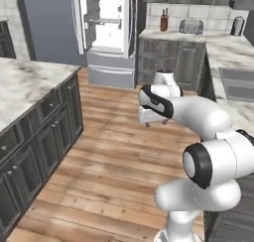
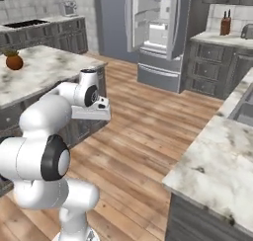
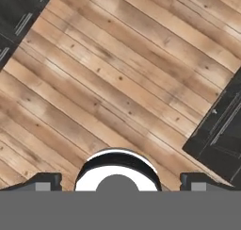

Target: Take the cheese, steak, and corn from the fridge and place them on the plate on the dining counter to create an appetizer plate.

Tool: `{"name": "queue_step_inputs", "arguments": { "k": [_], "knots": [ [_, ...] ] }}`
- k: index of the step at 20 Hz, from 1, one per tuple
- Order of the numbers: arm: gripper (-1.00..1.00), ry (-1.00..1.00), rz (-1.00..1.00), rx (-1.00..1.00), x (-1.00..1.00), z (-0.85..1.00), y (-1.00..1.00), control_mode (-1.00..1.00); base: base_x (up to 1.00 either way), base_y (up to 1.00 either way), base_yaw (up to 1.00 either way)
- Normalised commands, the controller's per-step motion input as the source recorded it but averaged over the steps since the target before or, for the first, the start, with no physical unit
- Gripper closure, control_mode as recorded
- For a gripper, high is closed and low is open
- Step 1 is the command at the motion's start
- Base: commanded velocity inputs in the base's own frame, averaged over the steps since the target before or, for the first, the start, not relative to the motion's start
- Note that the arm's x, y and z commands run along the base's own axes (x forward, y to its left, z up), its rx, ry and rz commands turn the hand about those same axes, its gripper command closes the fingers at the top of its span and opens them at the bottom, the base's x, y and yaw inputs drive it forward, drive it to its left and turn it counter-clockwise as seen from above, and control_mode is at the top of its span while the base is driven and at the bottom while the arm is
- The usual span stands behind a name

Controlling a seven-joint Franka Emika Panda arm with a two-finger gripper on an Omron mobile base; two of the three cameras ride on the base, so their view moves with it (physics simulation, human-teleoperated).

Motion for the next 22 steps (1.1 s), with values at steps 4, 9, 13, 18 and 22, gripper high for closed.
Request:
{"name": "queue_step_inputs", "arguments": {
  "k": [4,9,13,18,22],
  "knots": [
    [-1.0,0.0,0.0,0.0,0.0,0.0,0.0,1.0,1.0,0.58,-0.41],
    [-1.0,0.0,0.0,0.0,0.0,0.0,0.0,1.0,1.0,0.56,-0.38],
    [-1.0,0.0,0.0,0.0,0.0,0.0,0.0,1.0,1.0,0.11,-0.2],
    [-1.0,0.0,0.0,0.0,0.0,0.0,0.0,1.0,1.0,-0.05,0.17],
    [-1.0,0.0,0.0,0.0,0.0,0.0,0.0,1.0,1.0,-0.08,0.38]
  ]
}}
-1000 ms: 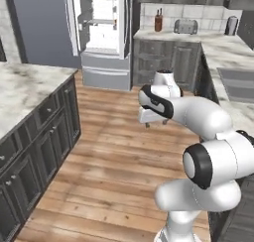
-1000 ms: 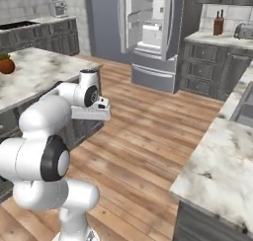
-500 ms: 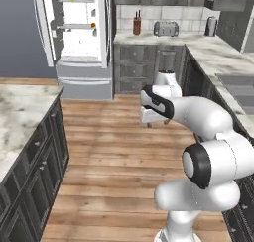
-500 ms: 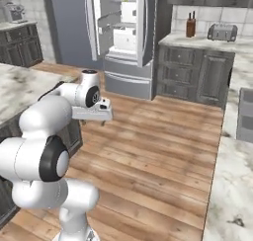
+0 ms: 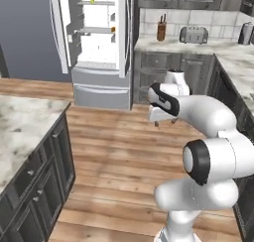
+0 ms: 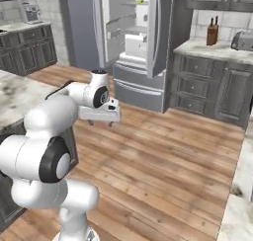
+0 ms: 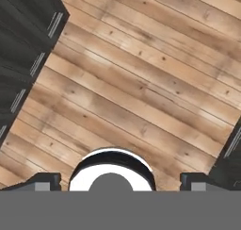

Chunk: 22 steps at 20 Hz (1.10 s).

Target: Take the cheese, steak, and corn from the fridge and place them on the plate on the dining counter to create an appetizer plate.

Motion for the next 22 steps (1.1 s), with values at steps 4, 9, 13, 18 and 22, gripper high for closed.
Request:
{"name": "queue_step_inputs", "arguments": {
  "k": [4,9,13,18,22],
  "knots": [
    [-1.0,0.0,0.0,0.0,0.0,0.0,0.0,1.0,1.0,-0.07,0.34],
    [-1.0,0.0,0.0,0.0,0.0,0.0,0.0,1.0,1.0,-0.37,0.21],
    [-1.0,0.0,0.0,0.0,0.0,0.0,0.0,1.0,1.0,-0.24,0.15],
    [-1.0,0.0,0.0,0.0,0.0,0.0,0.0,1.0,1.0,0.05,0.05],
    [-1.0,0.0,0.0,0.0,0.0,0.0,0.0,1.0,1.0,0.38,0.0]
  ]
}}
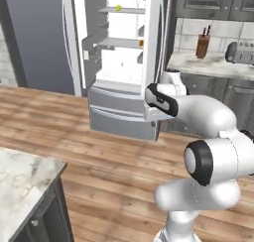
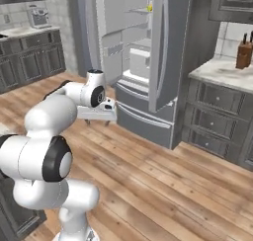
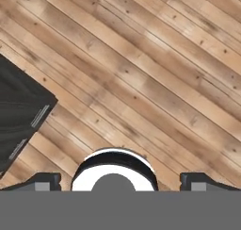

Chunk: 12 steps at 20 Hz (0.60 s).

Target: Take the cheese, steak, and corn from the fridge and place them on the plate on the dining counter to create an appetizer plate.

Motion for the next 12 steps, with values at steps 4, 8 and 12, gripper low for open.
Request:
{"name": "queue_step_inputs", "arguments": {
  "k": [4,8,12],
  "knots": [
    [-1.0,0.0,0.0,0.0,0.0,0.0,0.0,1.0,1.0,0.45,0.0],
    [-1.0,0.0,0.0,0.0,0.0,0.0,0.0,1.0,1.0,0.15,0.0],
    [-1.0,0.0,0.0,0.0,0.0,0.0,0.0,1.0,1.0,-0.22,0.0]
  ]
}}
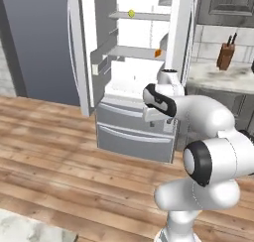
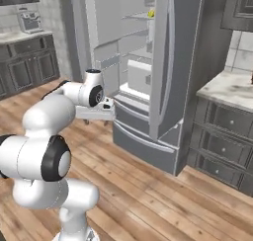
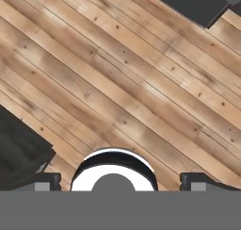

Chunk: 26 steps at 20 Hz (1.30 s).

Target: Take the cheese, steak, and corn from the fridge and place them on the plate on the dining counter to create an appetizer plate.

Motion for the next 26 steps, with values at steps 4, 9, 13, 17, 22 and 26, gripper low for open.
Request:
{"name": "queue_step_inputs", "arguments": {
  "k": [4,9,13,17,22,26],
  "knots": [
    [-1.0,0.0,0.0,0.0,0.0,0.0,0.0,1.0,1.0,-0.06,0.0],
    [-1.0,0.0,0.0,0.0,0.0,0.0,0.0,1.0,1.0,0.3,-0.06],
    [-1.0,0.0,0.0,0.0,0.0,0.0,0.0,1.0,0.99,0.28,-0.11],
    [-1.0,0.0,0.0,0.0,0.0,0.0,0.0,1.0,0.83,0.04,-0.2],
    [-1.0,0.0,0.0,0.0,0.0,0.0,0.0,1.0,0.75,0.07,-0.26],
    [-1.0,0.0,0.0,0.0,0.0,0.0,0.0,1.0,0.73,0.61,-0.32]
  ]
}}
